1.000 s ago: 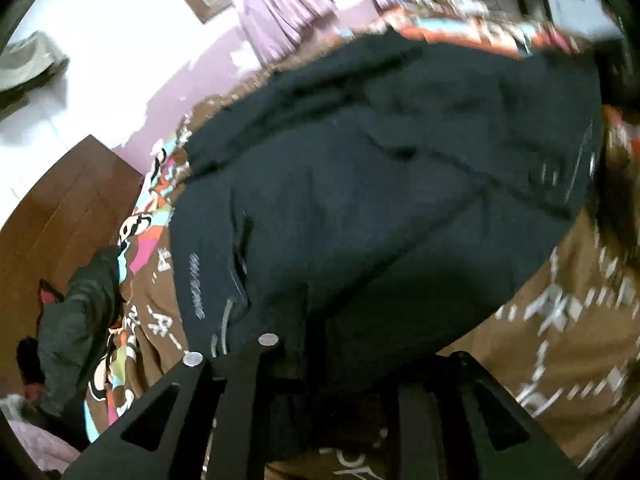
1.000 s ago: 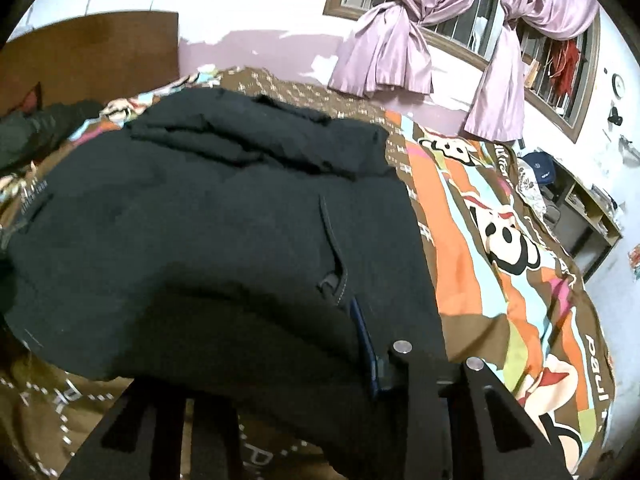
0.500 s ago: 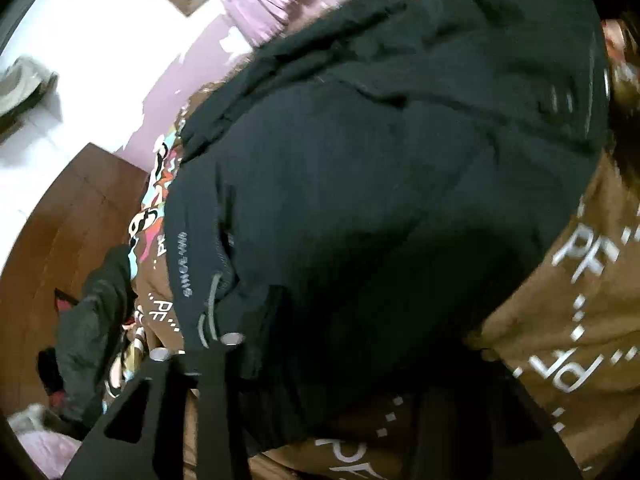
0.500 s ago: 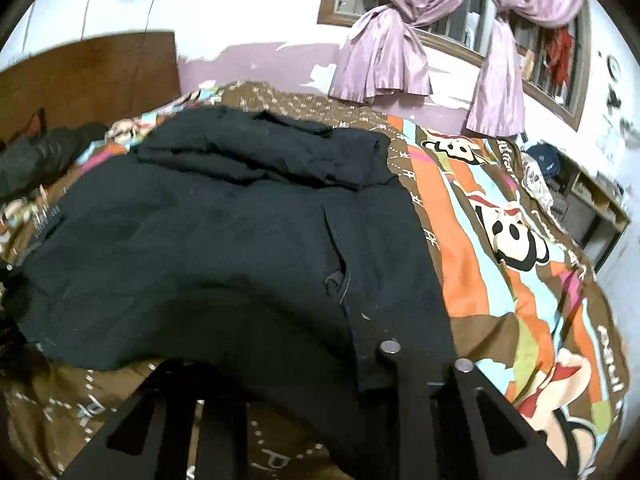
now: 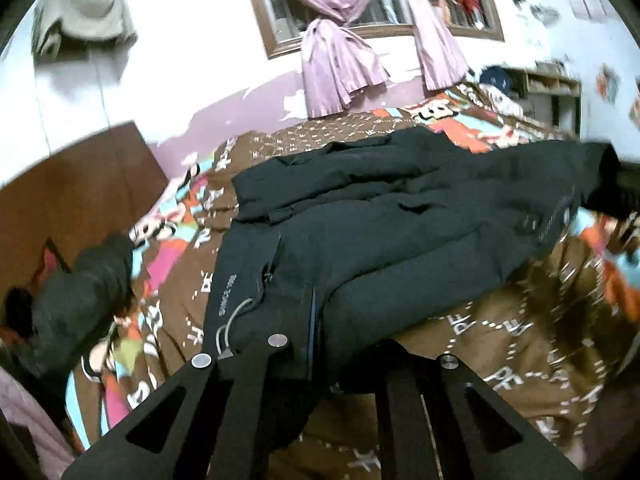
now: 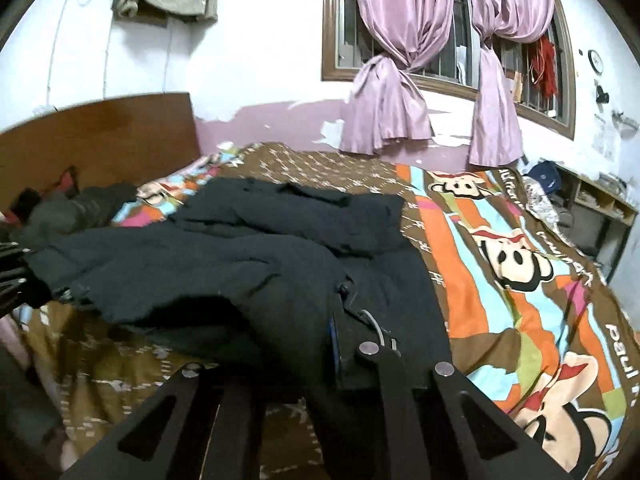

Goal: Fold large clothes

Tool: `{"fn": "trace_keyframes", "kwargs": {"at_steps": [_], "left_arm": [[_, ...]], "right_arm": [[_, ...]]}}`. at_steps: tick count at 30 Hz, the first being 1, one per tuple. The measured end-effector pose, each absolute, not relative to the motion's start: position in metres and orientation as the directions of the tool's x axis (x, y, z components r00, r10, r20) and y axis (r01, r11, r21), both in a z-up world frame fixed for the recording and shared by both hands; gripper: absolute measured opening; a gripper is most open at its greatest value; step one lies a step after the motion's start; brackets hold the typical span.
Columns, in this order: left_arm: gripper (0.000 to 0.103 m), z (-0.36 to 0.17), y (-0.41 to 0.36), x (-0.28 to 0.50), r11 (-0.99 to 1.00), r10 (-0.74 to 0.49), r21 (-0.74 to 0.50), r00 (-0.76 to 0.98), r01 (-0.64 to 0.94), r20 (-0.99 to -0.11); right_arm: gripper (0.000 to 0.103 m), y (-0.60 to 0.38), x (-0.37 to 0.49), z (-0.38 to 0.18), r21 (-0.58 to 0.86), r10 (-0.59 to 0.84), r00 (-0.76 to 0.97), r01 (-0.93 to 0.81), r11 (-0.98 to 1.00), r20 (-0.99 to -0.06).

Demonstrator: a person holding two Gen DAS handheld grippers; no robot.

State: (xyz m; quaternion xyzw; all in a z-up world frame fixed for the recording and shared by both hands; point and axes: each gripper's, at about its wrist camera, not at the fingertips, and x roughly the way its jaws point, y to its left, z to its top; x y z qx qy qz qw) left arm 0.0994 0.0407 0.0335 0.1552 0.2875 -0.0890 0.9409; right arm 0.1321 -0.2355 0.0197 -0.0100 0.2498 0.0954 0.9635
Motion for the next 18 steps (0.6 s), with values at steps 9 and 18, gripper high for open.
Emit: {"fn": "trace_keyframes", "kwargs": {"at_steps": [9, 18], "left_arm": [[0.006, 0.107, 0.034, 0.041, 0.931, -0.150, 0.213, 0.843, 0.296, -0.516], [0.006, 0.136, 0.020, 0.009, 0.874, -0.228, 0.273, 0.837, 0.401, -0.498]], "right_arm": [[0.009, -0.248, 0.075, 0.076, 0.066, 0.266, 0.852, -0.266, 0.962, -0.450], [0.009, -0.252, 0.094, 0.088, 0.034, 0.267, 0.824, -0.290, 0.956, -0.499]]}}
